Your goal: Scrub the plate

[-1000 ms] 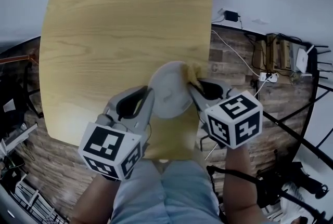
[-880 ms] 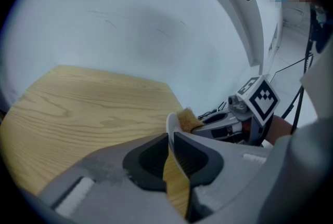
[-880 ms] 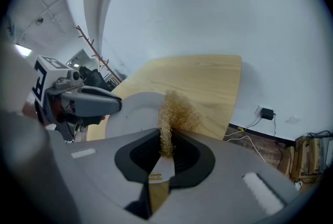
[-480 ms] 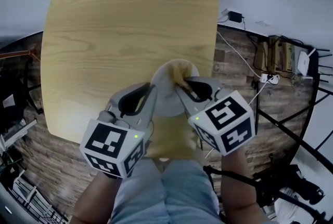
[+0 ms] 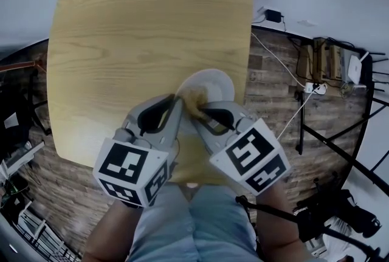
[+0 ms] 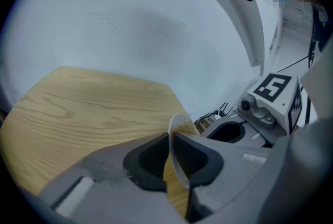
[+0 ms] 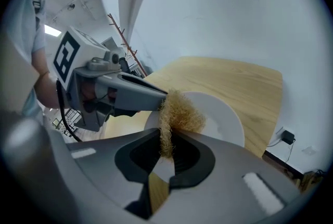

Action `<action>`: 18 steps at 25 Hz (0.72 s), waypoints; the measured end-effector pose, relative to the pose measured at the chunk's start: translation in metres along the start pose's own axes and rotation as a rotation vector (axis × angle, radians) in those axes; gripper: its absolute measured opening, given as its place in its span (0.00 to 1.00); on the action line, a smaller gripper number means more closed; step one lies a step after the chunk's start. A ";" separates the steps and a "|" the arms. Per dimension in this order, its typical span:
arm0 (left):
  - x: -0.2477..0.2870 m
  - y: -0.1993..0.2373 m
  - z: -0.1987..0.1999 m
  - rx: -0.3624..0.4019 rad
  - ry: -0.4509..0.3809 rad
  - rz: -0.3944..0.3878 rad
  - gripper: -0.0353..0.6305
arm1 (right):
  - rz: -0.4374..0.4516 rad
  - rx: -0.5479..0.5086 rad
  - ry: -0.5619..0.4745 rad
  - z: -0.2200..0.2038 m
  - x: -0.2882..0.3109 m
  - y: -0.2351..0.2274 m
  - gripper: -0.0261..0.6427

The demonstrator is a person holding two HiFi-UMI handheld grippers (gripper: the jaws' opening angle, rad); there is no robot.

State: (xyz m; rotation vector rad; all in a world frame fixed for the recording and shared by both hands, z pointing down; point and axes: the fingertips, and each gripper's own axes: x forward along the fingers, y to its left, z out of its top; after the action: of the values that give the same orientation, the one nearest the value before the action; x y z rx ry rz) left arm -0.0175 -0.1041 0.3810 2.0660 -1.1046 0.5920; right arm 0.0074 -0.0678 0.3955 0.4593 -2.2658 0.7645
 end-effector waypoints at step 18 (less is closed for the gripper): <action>-0.003 -0.002 -0.002 0.026 0.005 0.016 0.13 | 0.026 0.117 0.102 -0.074 -0.011 0.010 0.10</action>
State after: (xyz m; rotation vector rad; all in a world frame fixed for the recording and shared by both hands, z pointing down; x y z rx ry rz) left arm -0.0176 -0.1005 0.3791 2.0788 -1.1166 0.6222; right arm 0.0472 -0.0120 0.4271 0.4363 -2.1441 0.9165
